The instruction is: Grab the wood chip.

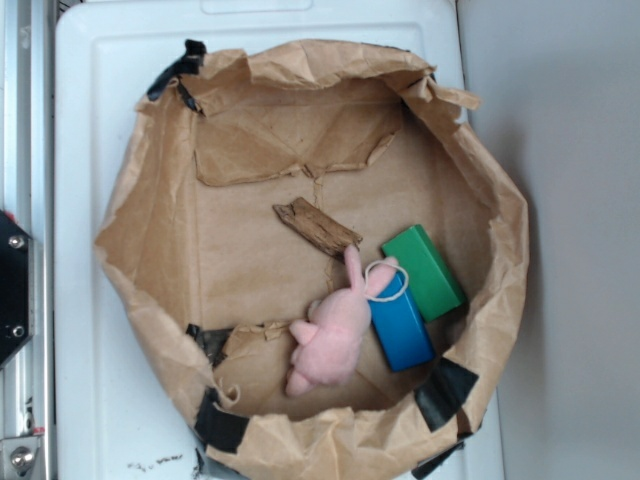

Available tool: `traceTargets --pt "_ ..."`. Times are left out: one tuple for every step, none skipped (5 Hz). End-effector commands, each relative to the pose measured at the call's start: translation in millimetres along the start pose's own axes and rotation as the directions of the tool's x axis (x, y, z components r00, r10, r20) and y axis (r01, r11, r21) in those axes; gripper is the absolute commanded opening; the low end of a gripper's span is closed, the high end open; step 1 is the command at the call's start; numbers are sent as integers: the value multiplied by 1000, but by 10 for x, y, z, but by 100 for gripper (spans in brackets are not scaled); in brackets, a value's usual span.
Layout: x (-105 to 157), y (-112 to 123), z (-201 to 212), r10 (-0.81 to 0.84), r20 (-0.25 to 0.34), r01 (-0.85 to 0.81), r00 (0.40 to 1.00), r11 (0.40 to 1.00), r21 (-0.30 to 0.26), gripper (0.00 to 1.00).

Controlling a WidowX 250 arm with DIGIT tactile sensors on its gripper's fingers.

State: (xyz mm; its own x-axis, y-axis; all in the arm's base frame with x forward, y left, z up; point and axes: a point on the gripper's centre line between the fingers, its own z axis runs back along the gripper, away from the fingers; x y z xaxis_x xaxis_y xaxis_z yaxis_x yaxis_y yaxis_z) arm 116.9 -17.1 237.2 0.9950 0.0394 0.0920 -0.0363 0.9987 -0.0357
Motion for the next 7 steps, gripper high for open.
traceTargets --pt "0 0 0 0 0 0 1000 1000 0 100" --pt "106 -53 -82 -74 -46 71 996 996 -56 100" --pt "-55 107 21 -135 -81 133 988 991 -27 100" --pt "-55 107 21 -135 -81 133 988 991 -27 100" --pt "-55 107 21 -135 -81 133 988 991 -27 100" --pt "-55 107 21 -135 -81 133 988 991 -27 100" --pt "228 37 -145 -280 -58 279 958 960 -25 100"
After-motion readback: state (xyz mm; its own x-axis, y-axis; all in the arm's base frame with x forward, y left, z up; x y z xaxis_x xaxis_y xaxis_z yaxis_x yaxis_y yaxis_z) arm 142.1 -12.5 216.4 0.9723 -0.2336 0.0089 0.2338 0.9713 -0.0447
